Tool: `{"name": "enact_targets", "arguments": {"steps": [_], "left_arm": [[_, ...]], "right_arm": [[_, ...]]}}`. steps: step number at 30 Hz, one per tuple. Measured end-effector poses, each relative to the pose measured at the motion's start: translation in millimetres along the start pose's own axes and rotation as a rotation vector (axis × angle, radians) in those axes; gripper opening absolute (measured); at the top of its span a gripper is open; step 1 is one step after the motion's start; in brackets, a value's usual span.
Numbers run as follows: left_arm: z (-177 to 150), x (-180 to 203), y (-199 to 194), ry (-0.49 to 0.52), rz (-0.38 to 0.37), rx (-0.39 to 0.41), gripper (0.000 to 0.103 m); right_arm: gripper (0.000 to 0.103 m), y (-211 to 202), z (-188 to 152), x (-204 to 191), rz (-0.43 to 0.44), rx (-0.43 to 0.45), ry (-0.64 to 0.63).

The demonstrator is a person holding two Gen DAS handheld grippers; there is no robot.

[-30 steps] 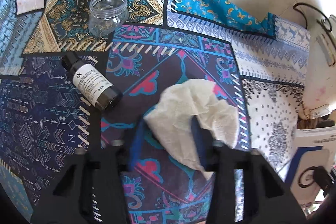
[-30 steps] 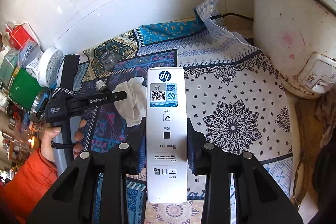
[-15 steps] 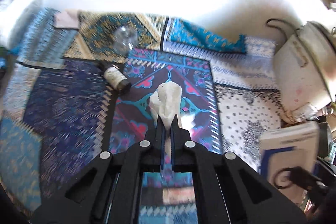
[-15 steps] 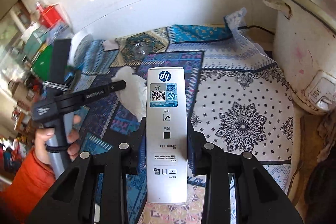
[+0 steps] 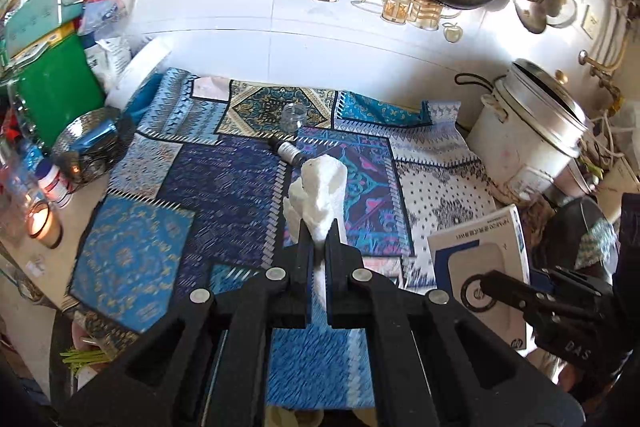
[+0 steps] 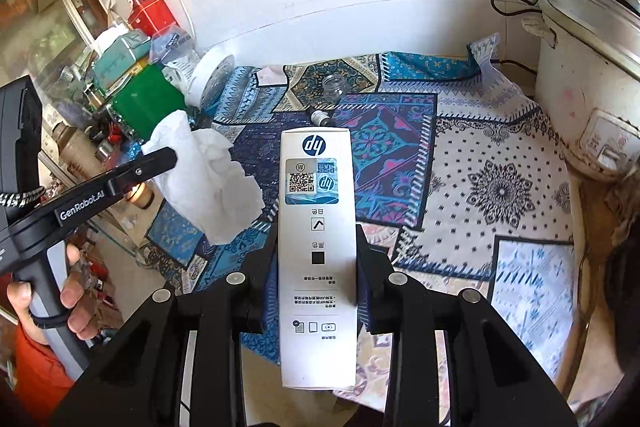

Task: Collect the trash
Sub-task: 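Carry the HP box and tissue down toward the floor bin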

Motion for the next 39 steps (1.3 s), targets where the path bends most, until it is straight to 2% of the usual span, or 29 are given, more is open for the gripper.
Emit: {"name": "enact_targets", "arguments": {"steps": [5, 11, 16, 20, 28, 34, 39], "left_arm": [[-56, -36, -44, 0.036, -0.046, -0.011, 0.003], [-126, -74, -84, 0.089, -0.075, -0.06, 0.003], [-171, -96, -97, 0.095, -0.078, -0.141, 0.003], [-204, -102, -91, 0.093, -0.069, -0.205, 0.003], [-290, -91, -27, 0.07, -0.066, -0.386, 0.003], [-374, -72, 55, 0.054, -0.06, -0.525, 0.003], [-454, -67, 145, 0.002, -0.07, -0.624, 0.003]], "right_arm": [[0.029, 5, -55, -54, -0.076, 0.019, 0.001], [0.029, 13, -128, -108, -0.099, 0.004, 0.069], [0.029, 25, -173, -127, -0.093, -0.06, 0.132], [0.029, 36, -206, -128, -0.099, -0.112, 0.159], [0.029, 68, -266, -89, -0.133, -0.199, 0.197], [0.029, 119, -326, -24, -0.127, -0.276, 0.26], [0.029, 180, -396, 34, -0.127, -0.346, 0.33]]}}
Point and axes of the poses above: each gripper's, at about its wrist camera, not at the fingertips, and y roughly the way its jaws point, x to its right, z to its top, the point moved 1 cm from there along y, roughly the way its jaws point, and after that the axes turned 5 degrees about z, right-handed, at the moved point
